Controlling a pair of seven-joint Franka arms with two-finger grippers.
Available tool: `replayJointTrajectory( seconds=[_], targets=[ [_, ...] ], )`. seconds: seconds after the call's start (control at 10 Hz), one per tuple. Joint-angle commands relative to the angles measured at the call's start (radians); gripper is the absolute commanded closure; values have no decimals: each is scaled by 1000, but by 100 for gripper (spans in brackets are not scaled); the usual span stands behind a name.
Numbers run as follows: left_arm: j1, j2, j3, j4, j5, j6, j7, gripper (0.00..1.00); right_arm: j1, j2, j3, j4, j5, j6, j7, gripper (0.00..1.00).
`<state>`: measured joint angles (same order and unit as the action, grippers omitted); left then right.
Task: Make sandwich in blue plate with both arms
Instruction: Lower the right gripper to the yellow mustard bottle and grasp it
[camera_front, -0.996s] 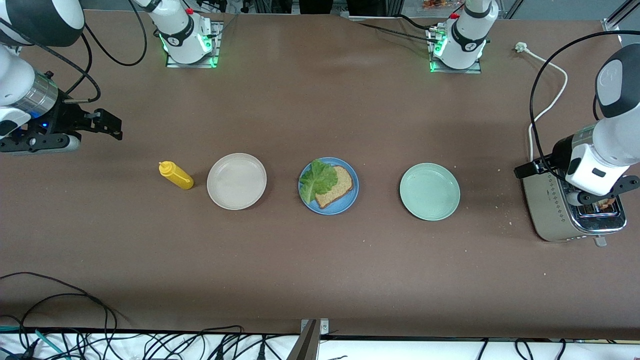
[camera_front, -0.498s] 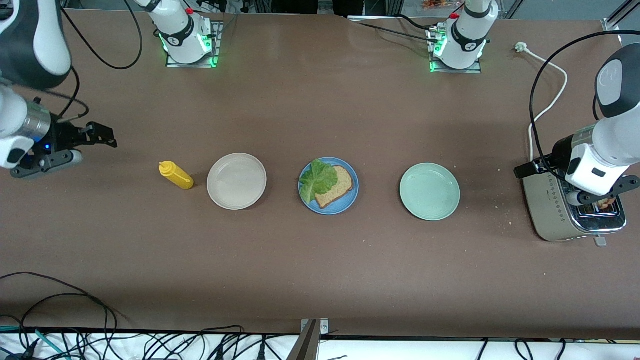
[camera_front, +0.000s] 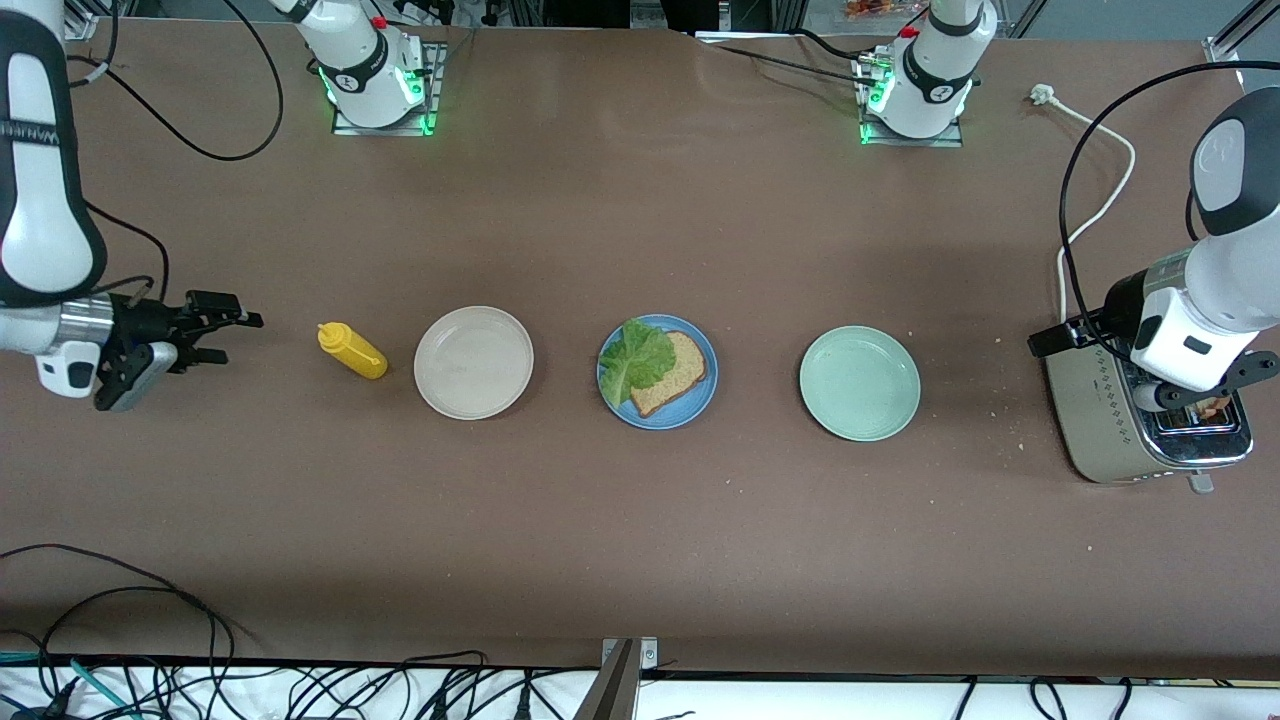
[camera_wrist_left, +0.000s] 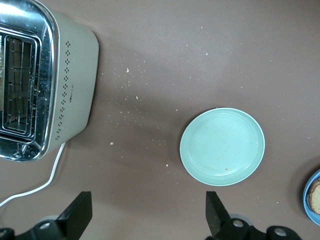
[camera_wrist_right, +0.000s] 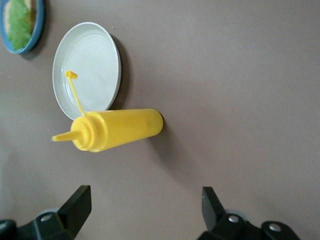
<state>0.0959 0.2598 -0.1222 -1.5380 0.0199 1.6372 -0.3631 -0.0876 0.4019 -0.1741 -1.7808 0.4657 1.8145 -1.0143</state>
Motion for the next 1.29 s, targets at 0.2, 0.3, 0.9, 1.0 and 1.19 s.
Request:
replayJointTrajectory(
  seconds=[0.2, 0.3, 0.9, 1.0, 1.19],
  targets=[
    [4, 10, -5, 18, 29, -14, 23, 0, -49, 147, 10, 21, 212, -20, -548, 1],
    [4, 12, -5, 18, 29, -14, 23, 0, -49, 167, 10, 21, 247, -20, -631, 0],
    [4, 13, -5, 18, 29, -14, 23, 0, -50, 273, 11, 26, 395, -150, -1204, 0],
    [4, 13, -5, 18, 29, -14, 23, 0, -50, 285, 11, 29, 433, -170, -1257, 0],
    [4, 13, -5, 18, 29, -14, 24, 0, -49, 287, 11, 34, 459, -199, -1285, 0]
  ],
)
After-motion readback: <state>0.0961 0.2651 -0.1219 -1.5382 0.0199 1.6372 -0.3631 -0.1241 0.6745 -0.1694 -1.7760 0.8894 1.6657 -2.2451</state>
